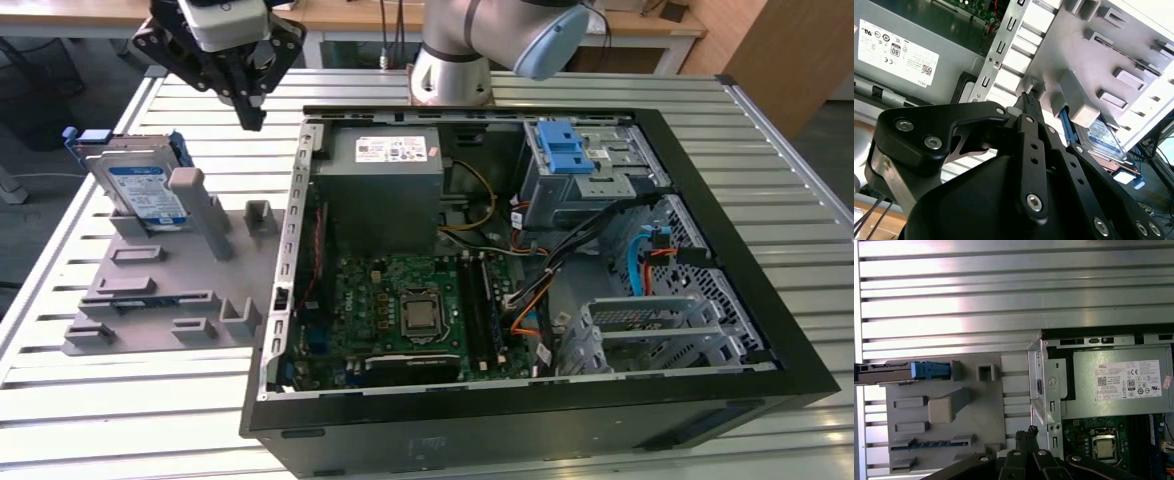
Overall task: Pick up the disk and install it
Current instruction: 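Reach for the disk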
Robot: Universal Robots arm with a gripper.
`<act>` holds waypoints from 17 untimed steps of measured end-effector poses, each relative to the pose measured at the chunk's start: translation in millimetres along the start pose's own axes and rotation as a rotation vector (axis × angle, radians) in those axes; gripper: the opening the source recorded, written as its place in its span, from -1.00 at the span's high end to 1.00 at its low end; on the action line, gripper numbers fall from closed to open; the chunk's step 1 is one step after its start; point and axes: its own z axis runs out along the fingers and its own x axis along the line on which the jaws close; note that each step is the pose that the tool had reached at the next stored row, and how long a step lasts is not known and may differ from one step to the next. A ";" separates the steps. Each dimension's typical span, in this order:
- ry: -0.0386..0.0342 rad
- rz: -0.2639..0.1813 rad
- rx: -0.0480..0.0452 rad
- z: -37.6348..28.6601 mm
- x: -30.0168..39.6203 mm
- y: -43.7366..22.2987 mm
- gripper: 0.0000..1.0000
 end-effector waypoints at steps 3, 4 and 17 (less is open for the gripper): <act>0.0000 0.000 0.0000 0.0 0.7 -0.1 0.79; 0.0000 0.000 0.0000 0.0 0.9 -0.1 0.79; 0.0000 0.000 -0.0001 -0.1 4.2 -0.3 0.79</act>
